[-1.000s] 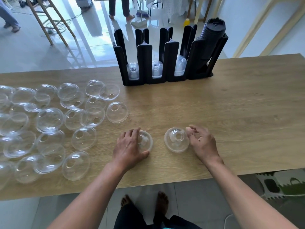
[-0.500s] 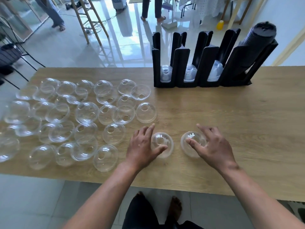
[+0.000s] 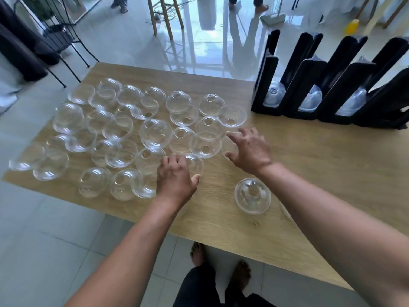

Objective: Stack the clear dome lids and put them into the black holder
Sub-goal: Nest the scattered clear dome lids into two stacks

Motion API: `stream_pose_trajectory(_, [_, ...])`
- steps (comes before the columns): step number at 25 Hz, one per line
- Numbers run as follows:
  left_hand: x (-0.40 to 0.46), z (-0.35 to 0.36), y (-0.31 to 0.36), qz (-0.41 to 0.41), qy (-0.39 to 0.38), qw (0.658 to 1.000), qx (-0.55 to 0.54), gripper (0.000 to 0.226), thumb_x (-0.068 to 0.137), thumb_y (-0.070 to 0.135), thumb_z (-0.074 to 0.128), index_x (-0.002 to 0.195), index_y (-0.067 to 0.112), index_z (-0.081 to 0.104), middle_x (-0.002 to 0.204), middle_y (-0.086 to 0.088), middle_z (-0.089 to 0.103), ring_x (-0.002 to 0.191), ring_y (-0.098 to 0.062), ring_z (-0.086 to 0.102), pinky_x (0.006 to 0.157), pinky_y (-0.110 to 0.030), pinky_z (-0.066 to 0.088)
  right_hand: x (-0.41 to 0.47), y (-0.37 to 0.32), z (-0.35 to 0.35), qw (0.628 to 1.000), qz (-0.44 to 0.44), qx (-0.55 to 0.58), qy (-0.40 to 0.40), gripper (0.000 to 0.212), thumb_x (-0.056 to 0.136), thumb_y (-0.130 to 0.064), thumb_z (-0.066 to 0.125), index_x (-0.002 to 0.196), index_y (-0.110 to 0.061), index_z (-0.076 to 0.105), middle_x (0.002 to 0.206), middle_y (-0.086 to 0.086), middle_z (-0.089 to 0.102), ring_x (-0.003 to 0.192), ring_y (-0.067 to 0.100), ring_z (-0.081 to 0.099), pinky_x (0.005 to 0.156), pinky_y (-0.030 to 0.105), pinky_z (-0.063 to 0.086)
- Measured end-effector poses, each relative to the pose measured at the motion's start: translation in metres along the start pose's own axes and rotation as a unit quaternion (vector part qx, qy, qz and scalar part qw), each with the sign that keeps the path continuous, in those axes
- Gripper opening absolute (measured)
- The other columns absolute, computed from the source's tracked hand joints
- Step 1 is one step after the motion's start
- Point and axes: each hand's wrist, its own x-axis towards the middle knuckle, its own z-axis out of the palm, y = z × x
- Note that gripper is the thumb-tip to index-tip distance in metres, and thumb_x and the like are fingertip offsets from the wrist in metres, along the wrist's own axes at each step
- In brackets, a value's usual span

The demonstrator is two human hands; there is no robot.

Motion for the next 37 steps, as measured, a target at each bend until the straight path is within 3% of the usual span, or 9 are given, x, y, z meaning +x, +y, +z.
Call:
stream_pose_trajectory(6, [-0.004, 0.02, 0.019, 0.024, -0.028, 0.999, -0.017, 0.061, 0.076, 0.045, 0.079, 0.12, 0.009, 0.056, 0.124, -0.012, 0.059, 0.115, -0.033, 0.05, 0.096, -0.041, 0.043, -0.026, 0.053, -0.002, 0.998, 0.064, 0.016, -0.008, 0.063, 0.076, -0.051, 0.079, 0.133, -0.033, 0.058, 0.123, 0.007, 0.056, 0.114, 0.032, 0.053, 0.09, 0.042, 0.05])
stream_pose_trajectory(12, [-0.015, 0.026, 0.05, 0.043, -0.103, 0.992, -0.055, 0.083, 0.073, 0.049, 0.081, 0.137, 0.01, 0.043, 0.132, -0.014, 0.054, 0.121, -0.034, 0.047, 0.101, -0.042, 0.043, -0.046, 0.092, -0.024, 0.983, 0.15, 0.048, -0.098, 0.081, 0.075, -0.051, 0.081, 0.145, -0.04, 0.043, 0.137, 0.009, 0.051, 0.13, 0.034, 0.045, 0.103, 0.046, 0.046])
stream_pose_trajectory(16, [-0.024, 0.012, 0.057, 0.042, -0.067, 0.989, -0.128, 0.09, 0.071, 0.054, 0.077, 0.141, 0.011, 0.04, 0.133, -0.014, 0.051, 0.121, -0.033, 0.047, 0.099, -0.042, 0.045, -0.076, 0.099, -0.046, 0.971, 0.184, 0.15, -0.04, 0.084, 0.07, -0.051, 0.084, 0.145, -0.038, 0.046, 0.136, 0.008, 0.052, 0.127, 0.028, 0.051, 0.105, 0.045, 0.048])
stream_pose_trajectory(19, [-0.037, 0.009, 0.078, 0.119, -0.071, 0.971, -0.193, 0.098, 0.067, 0.066, 0.071, 0.146, 0.021, 0.034, 0.138, -0.005, 0.048, 0.125, -0.024, 0.047, 0.095, -0.038, 0.046, -0.116, 0.104, -0.065, 0.959, 0.184, 0.216, 0.009, 0.086, 0.069, -0.055, 0.083, 0.145, -0.045, 0.044, 0.13, 0.002, 0.053, 0.121, 0.021, 0.054, 0.099, 0.04, 0.05])
stream_pose_trajectory(22, [-0.053, 0.026, 0.108, 0.189, -0.109, 0.964, -0.154, 0.096, 0.066, 0.065, 0.07, 0.145, 0.028, 0.031, 0.134, 0.0, 0.048, 0.12, -0.02, 0.047, 0.089, -0.033, 0.046, -0.164, 0.105, -0.079, 0.947, 0.184, 0.258, 0.045, 0.086, 0.069, -0.057, 0.084, 0.145, -0.046, 0.045, 0.124, -0.003, 0.054, 0.109, 0.014, 0.058, 0.088, 0.031, 0.048])
stream_pose_trajectory(26, [-0.053, 0.05, 0.112, 0.199, -0.117, 0.97, -0.076, 0.093, 0.067, 0.065, 0.072, 0.143, 0.028, 0.034, 0.131, 0.0, 0.05, 0.116, -0.018, 0.043, 0.089, -0.032, 0.044, -0.203, 0.105, -0.073, 0.966, 0.175, 0.187, 0.047, 0.09, 0.072, -0.063, 0.078, 0.15, -0.043, 0.037, 0.118, -0.004, 0.051, 0.105, 0.015, 0.053, 0.083, 0.03, 0.049])
stream_pose_trajectory(30, [-0.05, 0.058, 0.108, 0.212, -0.093, 0.969, -0.09, 0.095, 0.068, 0.066, 0.072, 0.146, 0.025, 0.036, 0.132, 0.0, 0.053, 0.117, -0.018, 0.046, 0.089, -0.032, 0.046, -0.205, 0.106, -0.049, 0.973, 0.19, 0.123, 0.034, 0.095, 0.073, -0.057, 0.08, 0.151, -0.027, 0.036, 0.129, 0.003, 0.052, 0.122, 0.021, 0.049, 0.095, 0.034, 0.047])
stream_pose_trajectory(33, [-0.052, 0.058, 0.107, 0.214, -0.086, 0.968, -0.101, 0.099, 0.069, 0.064, 0.076, 0.15, 0.021, 0.036, 0.136, -0.001, 0.054, 0.12, -0.02, 0.049, 0.093, -0.036, 0.05, -0.203, 0.105, -0.026, 0.979, 0.175, 0.105, 0.0, 0.08, 0.074, -0.052, 0.081, 0.14, -0.029, 0.041, 0.131, 0.002, 0.052, 0.123, 0.023, 0.048, 0.095, 0.031, 0.045])
stream_pose_trajectory(37, [-0.054, 0.055, 0.102, 0.206, -0.069, 0.967, -0.133, 0.097, 0.069, 0.062, 0.079, 0.147, 0.019, 0.04, 0.134, -0.003, 0.056, 0.119, -0.021, 0.054, 0.091, -0.038, 0.054, -0.203, 0.11, -0.011, 0.979, 0.172, 0.112, 0.019, 0.084, 0.073, -0.053, 0.081, 0.142, -0.03, 0.041, 0.129, 0.002, 0.053, 0.12, 0.021, 0.049, 0.093, 0.034, 0.05])
